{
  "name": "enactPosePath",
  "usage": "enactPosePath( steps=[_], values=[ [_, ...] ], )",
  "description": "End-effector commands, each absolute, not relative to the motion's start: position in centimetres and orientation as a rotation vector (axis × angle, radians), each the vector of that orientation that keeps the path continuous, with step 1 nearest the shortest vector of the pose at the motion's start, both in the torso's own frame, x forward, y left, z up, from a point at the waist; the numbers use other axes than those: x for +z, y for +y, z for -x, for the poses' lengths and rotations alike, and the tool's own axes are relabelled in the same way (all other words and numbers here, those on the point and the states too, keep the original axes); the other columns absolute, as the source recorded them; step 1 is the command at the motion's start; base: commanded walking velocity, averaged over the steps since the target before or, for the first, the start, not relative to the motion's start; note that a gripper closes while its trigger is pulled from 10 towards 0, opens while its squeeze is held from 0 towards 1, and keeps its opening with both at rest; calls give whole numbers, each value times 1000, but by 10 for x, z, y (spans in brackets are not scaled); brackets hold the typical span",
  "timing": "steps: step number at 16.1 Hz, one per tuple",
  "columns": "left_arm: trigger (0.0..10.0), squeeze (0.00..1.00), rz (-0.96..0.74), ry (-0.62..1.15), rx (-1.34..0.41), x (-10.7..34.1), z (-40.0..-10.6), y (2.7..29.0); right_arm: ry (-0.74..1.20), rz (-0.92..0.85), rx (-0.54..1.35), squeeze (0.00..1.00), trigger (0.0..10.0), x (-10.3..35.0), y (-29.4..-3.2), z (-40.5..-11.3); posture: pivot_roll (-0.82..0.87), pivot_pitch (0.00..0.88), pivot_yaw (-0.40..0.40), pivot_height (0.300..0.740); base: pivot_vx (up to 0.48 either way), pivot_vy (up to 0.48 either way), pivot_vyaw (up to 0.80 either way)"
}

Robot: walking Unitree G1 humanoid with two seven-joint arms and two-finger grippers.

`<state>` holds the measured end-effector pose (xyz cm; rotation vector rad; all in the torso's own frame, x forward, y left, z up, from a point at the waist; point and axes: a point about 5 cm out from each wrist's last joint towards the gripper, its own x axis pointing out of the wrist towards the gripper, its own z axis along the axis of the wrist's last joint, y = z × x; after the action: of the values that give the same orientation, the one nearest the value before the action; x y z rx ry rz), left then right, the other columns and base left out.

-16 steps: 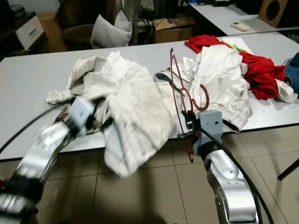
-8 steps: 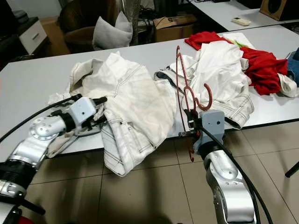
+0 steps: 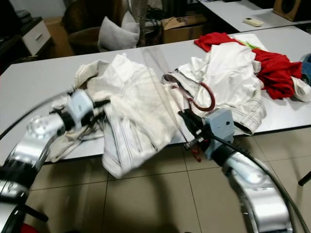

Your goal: Hang hanger

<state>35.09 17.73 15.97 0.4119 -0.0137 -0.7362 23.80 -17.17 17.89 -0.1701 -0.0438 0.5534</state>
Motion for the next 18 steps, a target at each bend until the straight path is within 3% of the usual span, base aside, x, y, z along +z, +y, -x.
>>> enactPosePath(
  steps=[1, 3, 6, 9, 10, 12, 18],
  values=[
    [0, 0, -279, -24, -642, 178, -362, 188, -34, 164, 573, 0, 10000, 180, -174, -236, -25, 0, 158, 740, 0, 0, 0],
    [0, 0, -36, -64, -381, 211, -392, 199, -99, 116, 474, 0, 10000, 192, -187, -247, -22, 0, 151, 740, 0, 0, 0],
    [0, 0, 111, -54, -107, 243, -415, 201, -150, 66, 599, 0, 10000, 209, -184, -239, -41, 0, 161, 740, 0, 0, 0],
    [0, 0, 91, -85, -137, 257, -421, 181, -50, 121, 785, 0, 10000, 203, -178, -211, -78, 0, 193, 740, 0, 0, 0],
    [0, 0, 68, -104, -117, 263, -422, 180, 84, 153, 856, 0, 10000, 188, -179, -194, -81, 0, 196, 740, 0, 0, 0],
    [0, 0, 48, -115, -94, 268, -423, 183, 157, 136, 891, 0, 10000, 181, -182, -183, -84, 0, 198, 740, 0, 0, 0],
    [0, 0, -5, -164, -103, 291, -423, 195, 210, 139, 988, 0, 10000, 201, -198, -175, -58, 0, 159, 740, 0, 0, 0]
  ],
)
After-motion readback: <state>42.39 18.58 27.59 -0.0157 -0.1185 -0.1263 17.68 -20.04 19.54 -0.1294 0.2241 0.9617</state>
